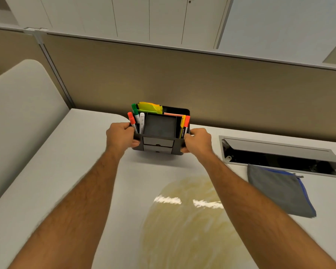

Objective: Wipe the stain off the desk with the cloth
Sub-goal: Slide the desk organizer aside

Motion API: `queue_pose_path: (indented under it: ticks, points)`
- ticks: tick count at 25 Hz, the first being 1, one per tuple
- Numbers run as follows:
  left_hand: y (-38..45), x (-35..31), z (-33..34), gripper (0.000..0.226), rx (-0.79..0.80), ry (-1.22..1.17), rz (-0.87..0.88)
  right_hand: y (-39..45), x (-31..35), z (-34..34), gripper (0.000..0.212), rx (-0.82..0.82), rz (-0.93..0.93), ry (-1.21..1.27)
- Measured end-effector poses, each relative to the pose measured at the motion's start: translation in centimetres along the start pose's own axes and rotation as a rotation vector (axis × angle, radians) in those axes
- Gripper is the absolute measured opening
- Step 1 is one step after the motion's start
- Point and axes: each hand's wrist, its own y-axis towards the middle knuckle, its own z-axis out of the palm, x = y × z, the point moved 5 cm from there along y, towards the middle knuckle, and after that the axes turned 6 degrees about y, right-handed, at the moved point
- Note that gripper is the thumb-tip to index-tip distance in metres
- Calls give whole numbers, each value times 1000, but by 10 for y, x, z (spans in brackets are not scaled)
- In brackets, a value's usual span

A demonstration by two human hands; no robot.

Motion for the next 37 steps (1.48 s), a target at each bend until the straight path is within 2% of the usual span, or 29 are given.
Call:
queue_pose_path:
  ticks: [6, 12, 23, 26, 29, 32, 34, 37]
  points:
    - [37, 26, -66, 30, -57, 35, -60, -6, 33, 78, 23, 83, -5, 61]
    - [57, 57, -96, 31, -60, 42, -107, -7, 40, 129, 21, 121, -11, 46]
    - [63, 69, -102, 36, -49, -21, -129, -6, 38, 142, 19, 100, -29, 45]
    - [55, 66, -108, 55, -48, 0, -62, -9, 35, 134, 29, 44, -47, 64]
    - [40, 74, -109, 81, -26, 139, -74, -14, 25, 120, 40, 2, -24, 81]
    - [11, 90, -99, 94, -5, 371, -74, -23, 7, 94, 49, -20, -9, 58]
    - [-15, 104, -87, 100, -17, 559, -4, -33, -10, 66, 50, -51, -46, -33]
    - [-58, 119, -57, 90, -10, 768, 217, -48, -48, 17, 46, -88, -107, -225]
